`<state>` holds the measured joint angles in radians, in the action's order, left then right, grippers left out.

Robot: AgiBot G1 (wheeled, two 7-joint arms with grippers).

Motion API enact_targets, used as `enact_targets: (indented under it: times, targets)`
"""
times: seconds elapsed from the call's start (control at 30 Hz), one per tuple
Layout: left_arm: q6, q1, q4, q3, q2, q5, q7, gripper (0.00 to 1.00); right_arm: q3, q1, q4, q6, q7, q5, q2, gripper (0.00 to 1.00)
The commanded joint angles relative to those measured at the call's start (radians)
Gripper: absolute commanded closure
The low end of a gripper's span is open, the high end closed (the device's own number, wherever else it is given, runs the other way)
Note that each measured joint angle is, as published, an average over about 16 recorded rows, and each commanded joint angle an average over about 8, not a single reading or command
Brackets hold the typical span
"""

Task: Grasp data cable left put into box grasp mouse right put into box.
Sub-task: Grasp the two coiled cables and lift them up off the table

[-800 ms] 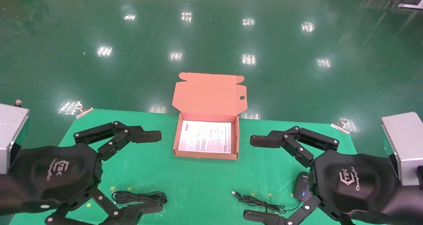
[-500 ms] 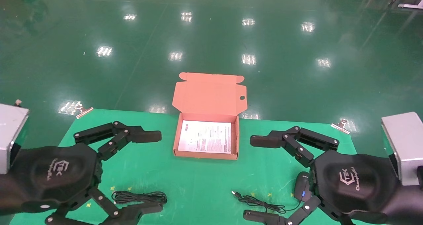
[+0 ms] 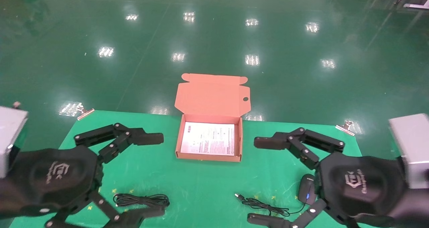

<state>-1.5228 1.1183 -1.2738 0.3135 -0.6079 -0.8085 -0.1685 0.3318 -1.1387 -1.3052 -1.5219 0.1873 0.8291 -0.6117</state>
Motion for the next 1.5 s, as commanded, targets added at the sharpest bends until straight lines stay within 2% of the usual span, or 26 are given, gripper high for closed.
enact_targets:
  times: [0.03,0.2,0.47,0.67,0.83,1.03,1.27,1.5]
  targets:
    - [-0.010,0.007,0.000,0.003,0.007,-0.016,0.005,0.00,0.002,-0.006,-0.007,-0.006,-0.001,0.016,0.003,0.00]
    - [-0.049,0.096,0.019,0.088,-0.012,-0.163,0.035,0.00,0.149,-0.165,-0.032,-0.056,-0.015,0.215,-0.013,0.00]
    - [-0.057,0.243,0.016,0.279,-0.069,-0.427,0.107,0.00,0.532,-0.468,-0.039,-0.072,-0.115,0.509,-0.086,0.00]
    - [-0.042,0.315,0.021,0.380,-0.115,-0.590,0.142,0.00,0.731,-0.583,-0.033,-0.059,-0.140,0.640,-0.145,0.00]
    - [-0.005,0.341,0.022,0.436,-0.148,-0.728,0.167,0.00,0.814,-0.604,-0.030,-0.031,-0.130,0.710,-0.180,0.00]
    - [0.070,0.323,0.036,0.483,-0.186,-0.870,0.170,0.00,0.853,-0.574,-0.030,0.034,-0.100,0.787,-0.203,0.00]
    - [0.174,0.286,0.077,0.516,-0.228,-0.998,0.134,0.00,0.869,-0.514,-0.021,0.135,-0.036,0.864,-0.207,0.00]
    - [0.264,0.259,0.145,0.539,-0.294,-1.099,0.054,0.00,0.881,-0.447,0.007,0.231,0.041,0.927,-0.211,0.00]
